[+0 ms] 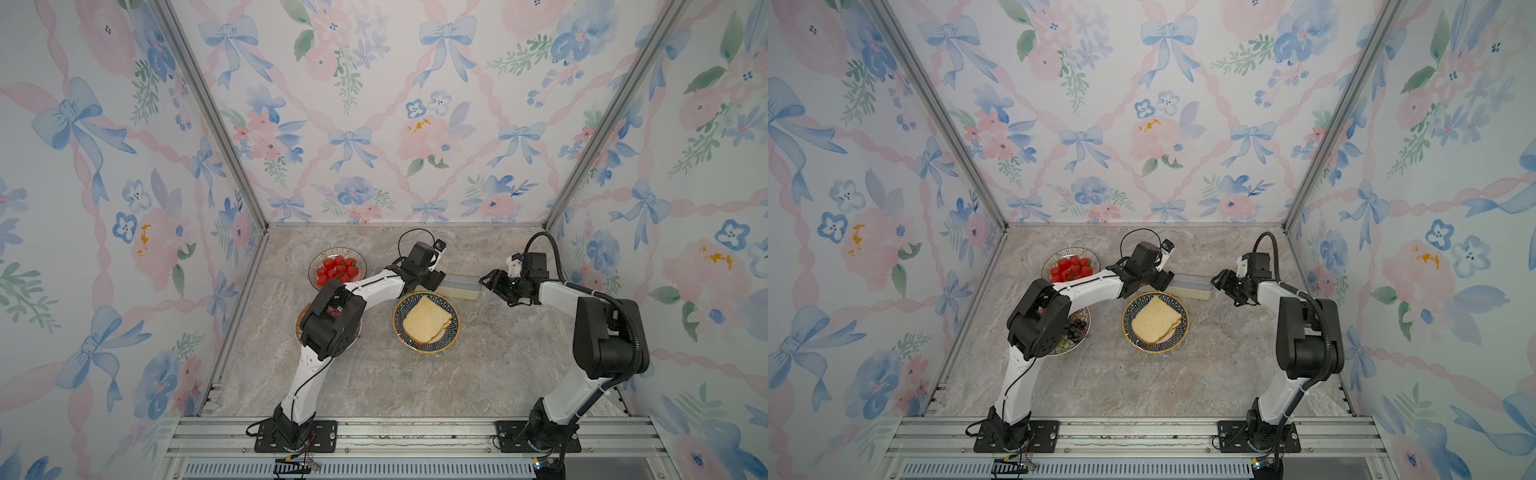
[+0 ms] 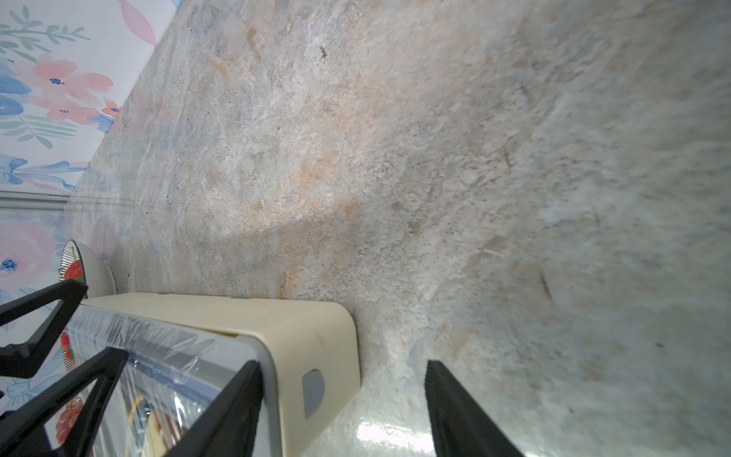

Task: Wrap the plate with plastic wrap
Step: Tear off the plastic wrap from the plastic wrap cutting box.

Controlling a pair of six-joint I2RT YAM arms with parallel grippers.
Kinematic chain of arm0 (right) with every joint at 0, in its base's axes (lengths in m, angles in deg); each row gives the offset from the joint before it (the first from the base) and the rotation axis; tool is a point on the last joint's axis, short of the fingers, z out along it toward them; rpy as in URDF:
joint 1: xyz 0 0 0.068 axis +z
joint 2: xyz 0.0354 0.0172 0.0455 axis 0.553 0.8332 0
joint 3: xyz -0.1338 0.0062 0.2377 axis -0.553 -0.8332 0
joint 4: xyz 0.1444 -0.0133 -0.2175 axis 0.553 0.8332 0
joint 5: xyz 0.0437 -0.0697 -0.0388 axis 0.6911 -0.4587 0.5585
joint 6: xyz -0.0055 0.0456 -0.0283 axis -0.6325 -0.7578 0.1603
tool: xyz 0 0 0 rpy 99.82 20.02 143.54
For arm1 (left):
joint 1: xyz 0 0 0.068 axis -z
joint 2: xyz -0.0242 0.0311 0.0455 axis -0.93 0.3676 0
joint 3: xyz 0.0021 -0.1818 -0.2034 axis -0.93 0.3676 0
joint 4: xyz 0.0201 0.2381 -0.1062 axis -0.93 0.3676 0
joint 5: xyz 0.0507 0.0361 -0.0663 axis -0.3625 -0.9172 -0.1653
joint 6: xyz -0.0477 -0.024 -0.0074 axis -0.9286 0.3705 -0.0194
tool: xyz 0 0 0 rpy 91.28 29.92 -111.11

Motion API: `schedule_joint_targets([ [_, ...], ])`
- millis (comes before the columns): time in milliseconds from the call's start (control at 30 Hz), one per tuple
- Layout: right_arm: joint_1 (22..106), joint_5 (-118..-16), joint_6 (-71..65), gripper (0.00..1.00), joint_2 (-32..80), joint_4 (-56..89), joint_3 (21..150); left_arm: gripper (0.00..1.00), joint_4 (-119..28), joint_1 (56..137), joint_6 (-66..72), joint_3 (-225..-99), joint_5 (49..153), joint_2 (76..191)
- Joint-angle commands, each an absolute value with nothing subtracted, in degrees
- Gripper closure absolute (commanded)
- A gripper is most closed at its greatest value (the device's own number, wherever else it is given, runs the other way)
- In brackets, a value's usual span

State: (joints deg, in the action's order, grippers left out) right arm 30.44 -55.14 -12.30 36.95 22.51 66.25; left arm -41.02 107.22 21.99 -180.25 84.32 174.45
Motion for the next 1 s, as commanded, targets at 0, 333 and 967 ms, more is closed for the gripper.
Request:
schedule_joint_targets([
  [0,30.5,-62.6,-10.3,0.34,39.0,32.1,64.6,0.21,-37.7,103.6,23.9,-177.5,77.2,172.6],
  [333,30.1,-63.2,-9.9,0.34,38.4,32.8,64.5,0.21,-38.7,99.2,24.6,-172.2,75.6,168.7],
  [967,30.0,-63.3,-9.9,0.34,37.8,33.4,65.1,0.2,-41.8,90.6,24.3,-163.6,75.0,161.8],
])
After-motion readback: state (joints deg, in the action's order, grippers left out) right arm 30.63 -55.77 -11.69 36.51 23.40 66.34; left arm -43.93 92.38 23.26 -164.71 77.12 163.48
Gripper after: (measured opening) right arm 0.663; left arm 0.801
